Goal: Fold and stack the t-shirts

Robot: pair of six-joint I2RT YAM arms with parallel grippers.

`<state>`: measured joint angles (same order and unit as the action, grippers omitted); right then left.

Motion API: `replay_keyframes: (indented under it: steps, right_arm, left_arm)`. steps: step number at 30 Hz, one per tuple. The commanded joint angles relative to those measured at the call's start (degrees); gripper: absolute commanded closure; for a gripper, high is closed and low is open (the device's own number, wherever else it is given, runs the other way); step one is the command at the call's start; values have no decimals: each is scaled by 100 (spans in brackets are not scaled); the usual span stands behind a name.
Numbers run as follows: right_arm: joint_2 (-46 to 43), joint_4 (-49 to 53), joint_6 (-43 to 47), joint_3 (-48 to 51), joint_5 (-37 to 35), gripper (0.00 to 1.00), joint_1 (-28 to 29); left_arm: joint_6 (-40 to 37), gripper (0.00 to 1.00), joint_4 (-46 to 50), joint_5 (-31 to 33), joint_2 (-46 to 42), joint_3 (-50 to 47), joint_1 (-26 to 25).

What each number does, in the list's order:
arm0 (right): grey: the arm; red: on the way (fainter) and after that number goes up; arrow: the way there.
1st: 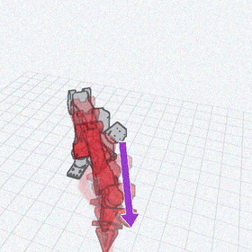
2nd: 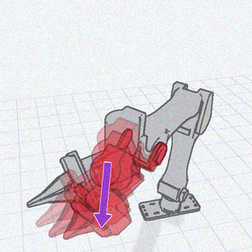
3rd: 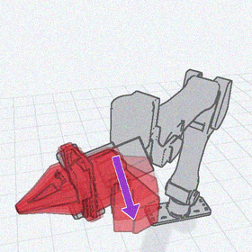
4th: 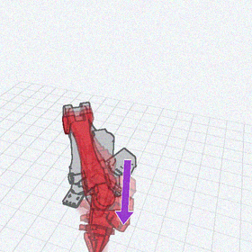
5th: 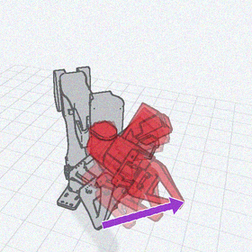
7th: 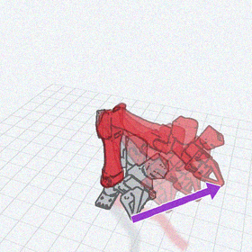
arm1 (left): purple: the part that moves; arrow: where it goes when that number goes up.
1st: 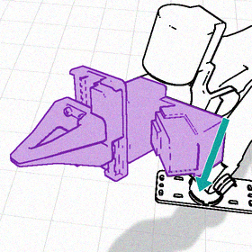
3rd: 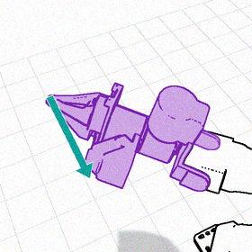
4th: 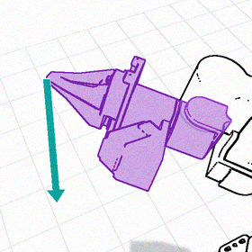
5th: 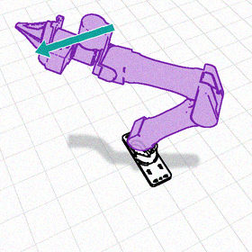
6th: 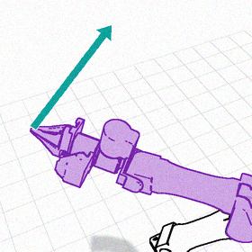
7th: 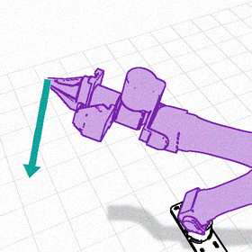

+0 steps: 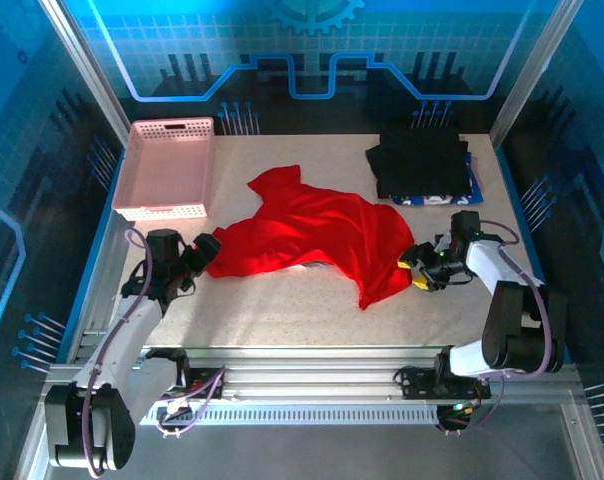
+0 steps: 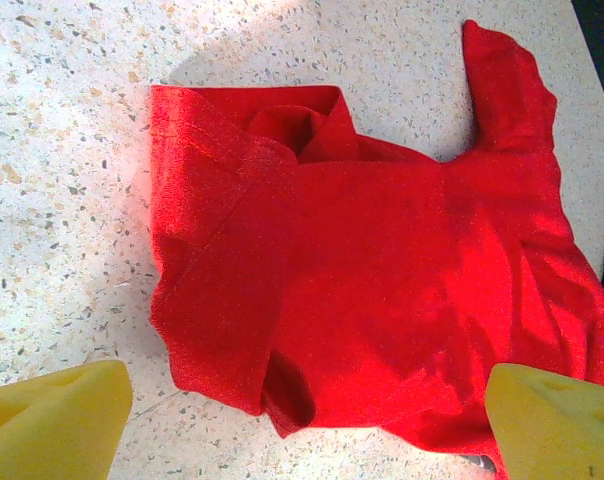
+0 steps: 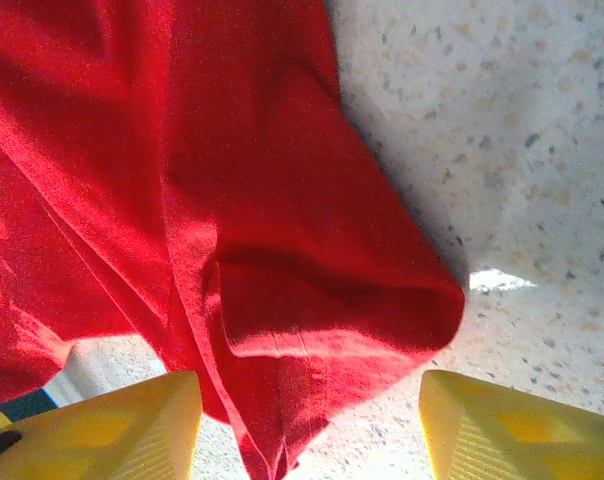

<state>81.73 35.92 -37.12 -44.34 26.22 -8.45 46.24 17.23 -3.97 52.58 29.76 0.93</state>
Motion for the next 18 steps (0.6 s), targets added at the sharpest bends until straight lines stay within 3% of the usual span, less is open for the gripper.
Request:
replay_keyframes:
  steps: [1, 10, 18]
  right_arm:
    - [211, -213, -177, -219, 272, 41, -131]
    - [579, -280, -350, -468, 477, 42, -116]
    - [988, -270, -282, -506, 402, 57, -87]
  left_arm:
    - [-168, 8, -125, -100, 25, -31, 30]
    - [-194, 8, -106, -70, -11, -67, 30]
    - [-185, 9, -54, 0, -18, -108, 30]
